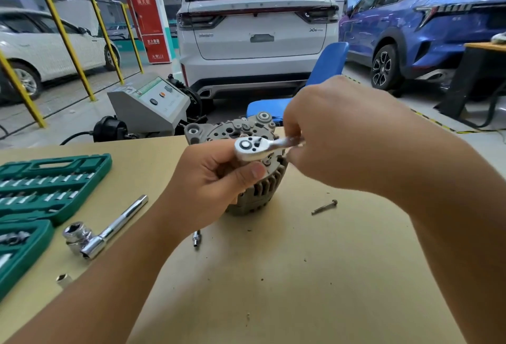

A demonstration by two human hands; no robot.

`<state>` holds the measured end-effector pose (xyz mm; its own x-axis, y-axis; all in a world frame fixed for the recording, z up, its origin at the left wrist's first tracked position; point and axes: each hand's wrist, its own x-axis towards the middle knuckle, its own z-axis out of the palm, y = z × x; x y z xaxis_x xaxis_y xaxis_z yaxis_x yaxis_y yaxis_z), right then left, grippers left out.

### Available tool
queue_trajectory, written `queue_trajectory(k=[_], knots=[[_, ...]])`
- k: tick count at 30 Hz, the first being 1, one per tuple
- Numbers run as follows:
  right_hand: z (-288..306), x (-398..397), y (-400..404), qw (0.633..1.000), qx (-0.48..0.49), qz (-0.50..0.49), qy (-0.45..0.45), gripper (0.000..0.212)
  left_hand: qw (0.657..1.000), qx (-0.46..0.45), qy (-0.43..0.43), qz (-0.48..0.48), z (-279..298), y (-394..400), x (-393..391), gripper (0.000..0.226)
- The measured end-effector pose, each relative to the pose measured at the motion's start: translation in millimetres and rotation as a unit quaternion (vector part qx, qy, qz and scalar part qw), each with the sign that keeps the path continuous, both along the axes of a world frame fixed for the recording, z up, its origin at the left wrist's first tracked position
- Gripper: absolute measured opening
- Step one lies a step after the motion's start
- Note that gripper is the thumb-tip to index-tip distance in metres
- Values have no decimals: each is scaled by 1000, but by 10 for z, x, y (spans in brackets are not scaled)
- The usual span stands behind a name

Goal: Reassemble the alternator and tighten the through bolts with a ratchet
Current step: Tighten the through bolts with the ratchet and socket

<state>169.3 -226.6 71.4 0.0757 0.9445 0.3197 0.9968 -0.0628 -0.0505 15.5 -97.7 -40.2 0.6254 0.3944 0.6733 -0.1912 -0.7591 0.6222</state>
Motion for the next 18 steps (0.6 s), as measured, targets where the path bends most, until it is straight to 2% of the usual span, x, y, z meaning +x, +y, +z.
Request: queue_trajectory(k=[3,4,6,7,9,10,11,14,15,17,18], knots=[[27,-119,-12,993,-115,21,-23,43,998,-51,-28,9,-31,4,-8,18],[43,-151,-31,989,-145,25,-32,46,998,-54,-25,0,-30,10,-12,20],[59,-98,-33,991,-131,14,2,22,999,-43,-7,-12,-16,35,-20,23],[51,-50,-21,995,-94,9,14,10,999,-34,3,-13,-3,49,-23,24],[2,11,-21,1000,-20,-2,3,19,1000,-22,12,-10,10,60,-29,26],[-8,14,-8,1000,1,-7,1,15,1000,-27,9,-8,6,55,-28,27],[-8,-1,9,1000,0,-4,4,11,999,-38,3,-7,1,47,-25,26],[1,-85,36,992,-123,28,-9,32,998,-49,-4,-24,-10,26,-20,17],[4,-93,40,990,-140,32,-12,31,999,-44,2,-26,-10,32,-21,18],[14,-51,31,994,-108,18,9,15,999,-32,18,-22,10,51,-26,23],[0,-19,28,998,-66,8,16,16,999,-25,24,-21,21,55,-33,21]])
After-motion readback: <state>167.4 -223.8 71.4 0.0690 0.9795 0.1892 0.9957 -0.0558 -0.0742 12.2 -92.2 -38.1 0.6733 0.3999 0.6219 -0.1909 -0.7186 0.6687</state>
